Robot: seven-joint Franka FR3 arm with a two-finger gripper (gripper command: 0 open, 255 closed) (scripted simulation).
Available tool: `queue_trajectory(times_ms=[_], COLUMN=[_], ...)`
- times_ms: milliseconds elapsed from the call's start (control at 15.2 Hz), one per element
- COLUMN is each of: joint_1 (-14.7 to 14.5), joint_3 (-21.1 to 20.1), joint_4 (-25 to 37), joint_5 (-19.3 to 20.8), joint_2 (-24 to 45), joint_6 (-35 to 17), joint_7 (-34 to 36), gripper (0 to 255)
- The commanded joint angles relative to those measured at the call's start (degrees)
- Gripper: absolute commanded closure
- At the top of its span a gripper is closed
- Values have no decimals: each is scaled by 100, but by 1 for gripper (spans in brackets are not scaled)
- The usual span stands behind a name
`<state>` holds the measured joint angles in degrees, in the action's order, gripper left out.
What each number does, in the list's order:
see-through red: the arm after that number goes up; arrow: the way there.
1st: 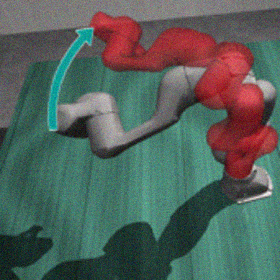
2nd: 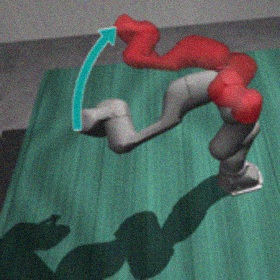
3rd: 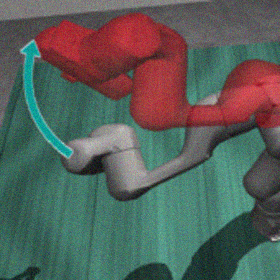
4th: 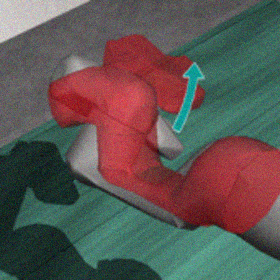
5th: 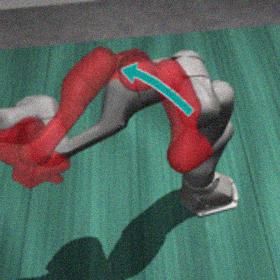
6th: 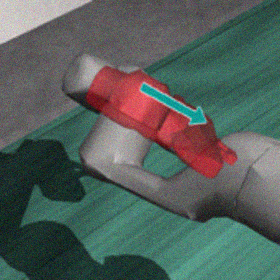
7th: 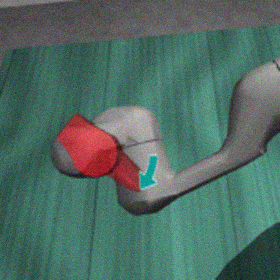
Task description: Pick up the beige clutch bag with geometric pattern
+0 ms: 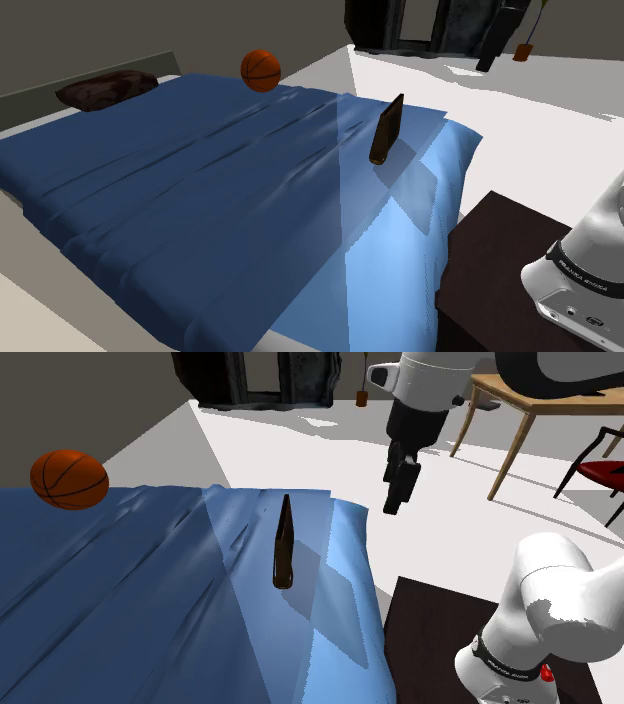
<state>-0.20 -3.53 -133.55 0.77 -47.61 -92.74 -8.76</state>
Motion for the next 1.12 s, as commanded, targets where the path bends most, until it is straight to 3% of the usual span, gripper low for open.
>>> queue_trajectory(times_ms=[0, 528, 1056], joint_1=[0, 666, 1250], joint_3=[0, -669, -1020], joint_4=[0, 407, 1226], joint_5=[0, -293, -218], joint_2=[0, 1660, 3434], joint_6=[0, -995, -1687], joint_7=[0, 2175, 4266], gripper=[0, 0, 0])
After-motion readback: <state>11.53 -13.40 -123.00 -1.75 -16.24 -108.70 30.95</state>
